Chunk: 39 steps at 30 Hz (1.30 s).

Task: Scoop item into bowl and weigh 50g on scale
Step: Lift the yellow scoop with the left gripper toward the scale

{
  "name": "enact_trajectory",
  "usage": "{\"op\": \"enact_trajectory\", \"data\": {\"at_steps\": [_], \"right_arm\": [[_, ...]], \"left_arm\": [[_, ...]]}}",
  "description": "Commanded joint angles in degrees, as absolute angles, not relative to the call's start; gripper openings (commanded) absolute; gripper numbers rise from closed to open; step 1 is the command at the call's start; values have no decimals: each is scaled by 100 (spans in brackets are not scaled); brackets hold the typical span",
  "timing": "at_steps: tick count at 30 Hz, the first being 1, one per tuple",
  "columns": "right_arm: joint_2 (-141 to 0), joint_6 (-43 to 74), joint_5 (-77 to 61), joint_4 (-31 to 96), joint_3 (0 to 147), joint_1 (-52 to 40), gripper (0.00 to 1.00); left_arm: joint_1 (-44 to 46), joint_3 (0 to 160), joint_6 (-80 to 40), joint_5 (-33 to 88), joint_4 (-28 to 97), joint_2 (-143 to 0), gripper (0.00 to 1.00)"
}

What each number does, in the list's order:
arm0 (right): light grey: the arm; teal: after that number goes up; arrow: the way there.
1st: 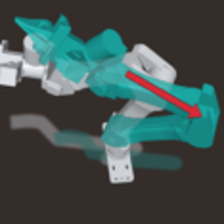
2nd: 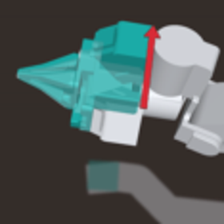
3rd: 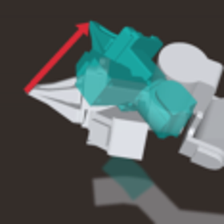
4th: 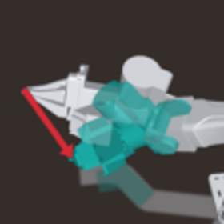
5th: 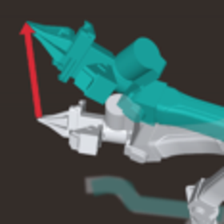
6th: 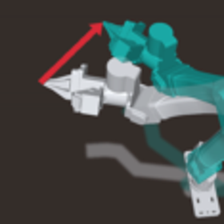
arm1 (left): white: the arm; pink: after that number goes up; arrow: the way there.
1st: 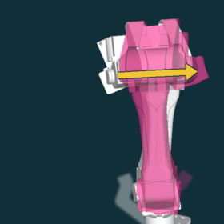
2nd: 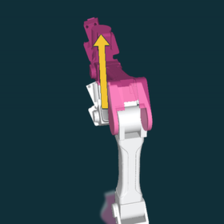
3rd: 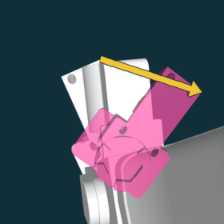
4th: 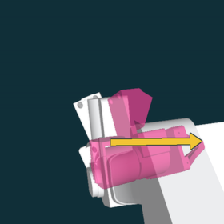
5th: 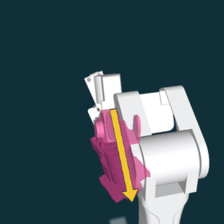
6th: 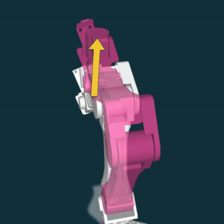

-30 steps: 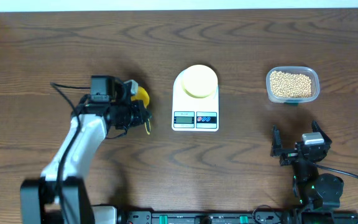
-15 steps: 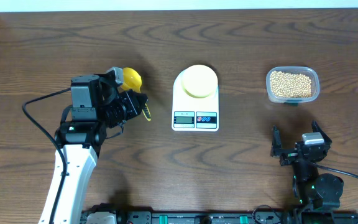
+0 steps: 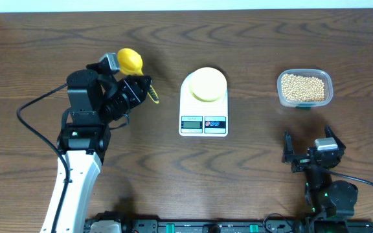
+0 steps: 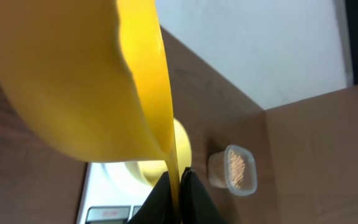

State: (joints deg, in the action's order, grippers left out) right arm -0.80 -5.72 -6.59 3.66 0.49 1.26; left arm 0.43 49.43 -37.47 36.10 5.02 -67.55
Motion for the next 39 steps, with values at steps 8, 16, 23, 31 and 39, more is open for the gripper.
{"op": "enact_trajectory", "data": {"at_steps": [8, 16, 23, 31, 39], "right_arm": [[-75, -648, -635, 384, 32, 75, 99], [-75, -648, -635, 384, 32, 75, 99], [-75, -648, -635, 384, 32, 75, 99], [-75, -694, -613, 272, 32, 75, 99], [-75, -561, -856, -91, 32, 75, 99]], "left_arm": [[34, 4941, -4978, 2877, 187, -6698, 7], [34, 4941, -4915, 2456, 204, -6801, 7], [34, 4941, -4864, 2482, 207, -6871, 7], [34, 4941, -4307, 2517, 322, -6869, 7], [320, 4941, -3645, 3068, 331, -6871, 7]]}}
